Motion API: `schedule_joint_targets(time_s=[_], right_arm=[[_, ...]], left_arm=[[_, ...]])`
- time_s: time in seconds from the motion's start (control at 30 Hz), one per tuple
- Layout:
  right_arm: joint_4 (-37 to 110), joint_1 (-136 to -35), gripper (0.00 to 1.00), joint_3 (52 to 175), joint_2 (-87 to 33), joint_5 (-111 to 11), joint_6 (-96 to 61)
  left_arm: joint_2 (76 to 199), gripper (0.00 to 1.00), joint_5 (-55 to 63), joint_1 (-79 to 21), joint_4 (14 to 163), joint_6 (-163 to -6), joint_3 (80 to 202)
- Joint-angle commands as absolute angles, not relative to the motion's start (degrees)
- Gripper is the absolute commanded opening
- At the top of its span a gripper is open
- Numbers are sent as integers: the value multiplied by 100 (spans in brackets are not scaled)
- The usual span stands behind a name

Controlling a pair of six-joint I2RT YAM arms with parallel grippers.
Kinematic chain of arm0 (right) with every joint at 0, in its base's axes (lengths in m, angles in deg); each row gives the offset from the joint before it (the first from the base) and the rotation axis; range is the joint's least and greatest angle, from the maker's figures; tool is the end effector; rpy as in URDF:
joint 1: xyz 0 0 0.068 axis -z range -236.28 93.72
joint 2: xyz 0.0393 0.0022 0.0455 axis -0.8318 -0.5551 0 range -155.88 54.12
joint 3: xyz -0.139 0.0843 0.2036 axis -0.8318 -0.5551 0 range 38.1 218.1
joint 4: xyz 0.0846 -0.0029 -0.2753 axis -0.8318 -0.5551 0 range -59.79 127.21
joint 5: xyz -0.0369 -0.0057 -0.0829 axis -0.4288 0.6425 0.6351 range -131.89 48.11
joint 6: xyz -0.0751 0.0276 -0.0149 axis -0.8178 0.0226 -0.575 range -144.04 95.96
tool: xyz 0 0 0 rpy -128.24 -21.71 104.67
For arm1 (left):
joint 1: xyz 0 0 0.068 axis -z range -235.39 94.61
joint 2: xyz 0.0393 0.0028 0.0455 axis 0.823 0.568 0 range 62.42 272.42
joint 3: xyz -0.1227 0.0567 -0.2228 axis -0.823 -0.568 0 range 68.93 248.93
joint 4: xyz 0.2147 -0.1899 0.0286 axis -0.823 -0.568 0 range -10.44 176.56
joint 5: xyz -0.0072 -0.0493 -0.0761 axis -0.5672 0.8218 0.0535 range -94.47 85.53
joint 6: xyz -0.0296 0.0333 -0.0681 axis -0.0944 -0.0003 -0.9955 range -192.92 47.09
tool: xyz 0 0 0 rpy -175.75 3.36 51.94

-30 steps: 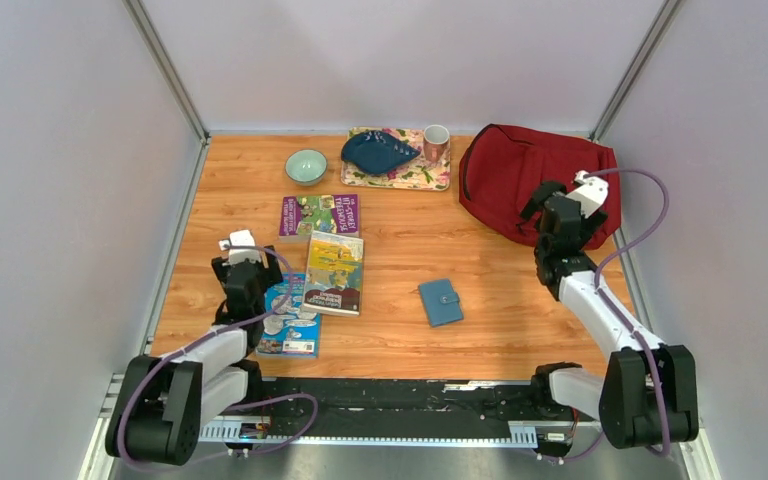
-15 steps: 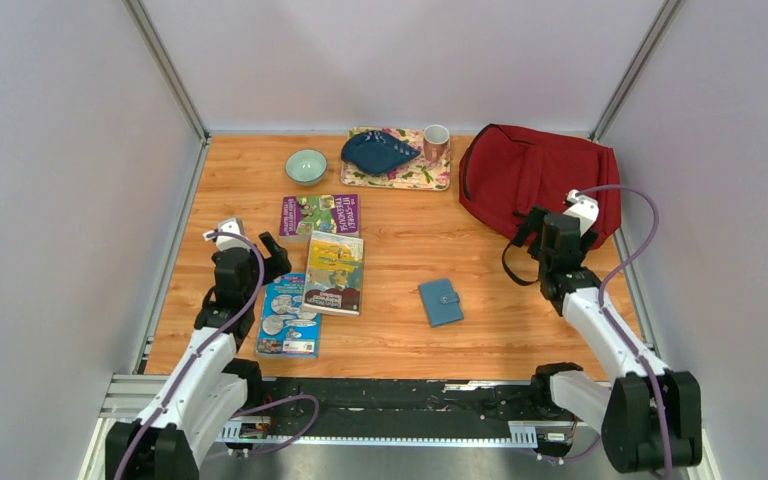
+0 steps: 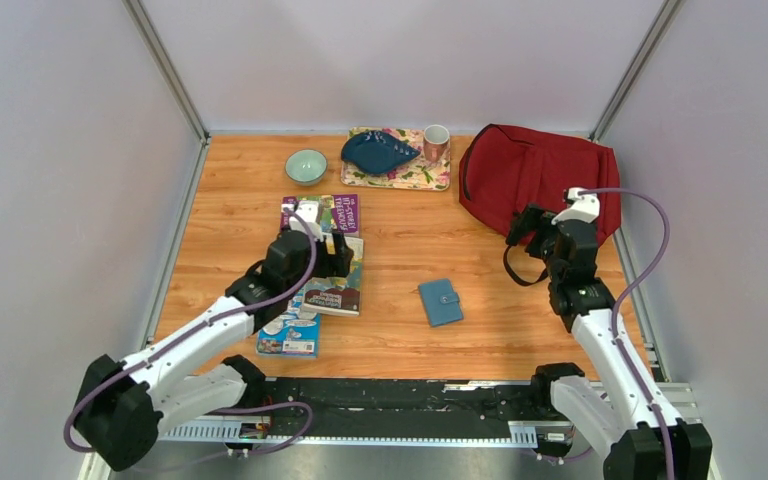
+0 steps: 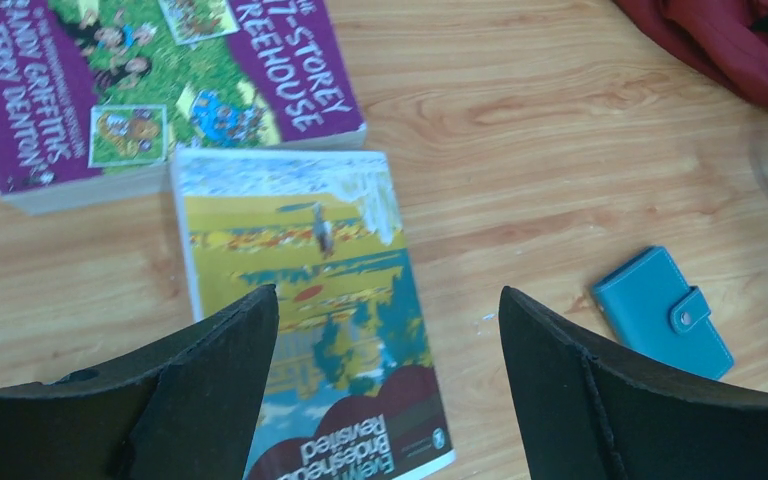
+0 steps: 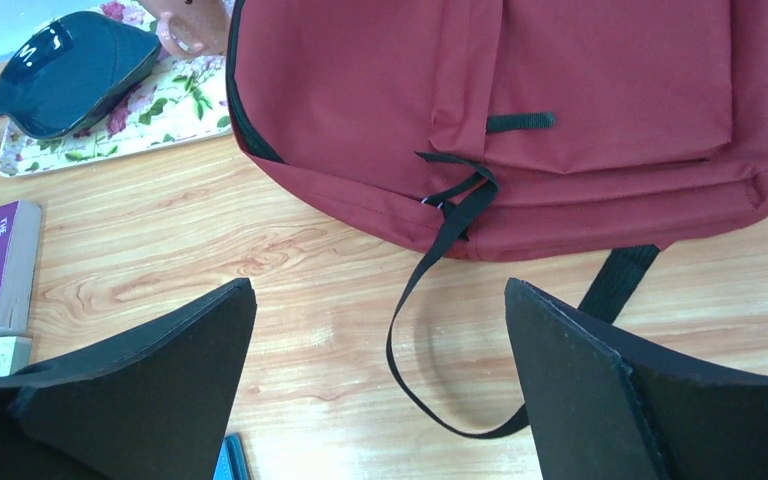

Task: Pack the student bag
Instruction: Adjust the book at the center of the board.

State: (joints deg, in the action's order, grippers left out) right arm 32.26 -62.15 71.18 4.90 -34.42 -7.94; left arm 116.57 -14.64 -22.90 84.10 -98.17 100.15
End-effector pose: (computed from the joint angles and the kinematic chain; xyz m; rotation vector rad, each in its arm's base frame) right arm 0.2689 0.0184 0.2337 0.2589 1.9203 0.1290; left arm 0.2408 -0.1384 0.2045 0.0140 2.0371 -0.4624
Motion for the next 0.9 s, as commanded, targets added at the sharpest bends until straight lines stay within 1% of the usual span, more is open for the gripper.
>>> schedule_joint_targets(time_s=[0.0, 0.13, 0.17, 0.2, 0.27, 0.4, 0.6, 0.7, 0.87], right_arm=[[3001, -6208, 99, 7413, 806, -3398, -717], [2764, -6199, 99, 7510, 999, -3301, -594], [2694, -6208, 99, 7554, 1060, -3275, -576], [2649, -6208, 99, 7572, 1078, -3214, -567], [2544, -6199, 99, 7616, 1105, -3187, -532], [2421, -6199, 99, 7712, 1096, -3038, -444], [2306, -6191, 98, 7791, 1035, -2906, -330], [2297, -6191, 99, 7800, 1017, -2888, -304], [2262, -6182, 98, 7809, 973, -2827, -259]], left_arm=[[12312, 88, -2336, -1647, 8172, -9577, 10583], [13086, 88, -2678, -961, 8313, -9498, 11118], [13288, 88, -2662, -716, 8243, -9471, 11268], [13673, 88, -2618, -653, 8208, -9480, 11409], [14001, 88, -2469, -495, 8190, -9559, 11708], [14721, 88, -2117, -415, 8278, -9752, 11955], [15398, 87, -2274, -406, 7734, -9893, 12289], [15592, 87, -2389, -388, 7610, -9911, 12386], [15848, 87, -2161, -371, 7531, -9919, 12517]])
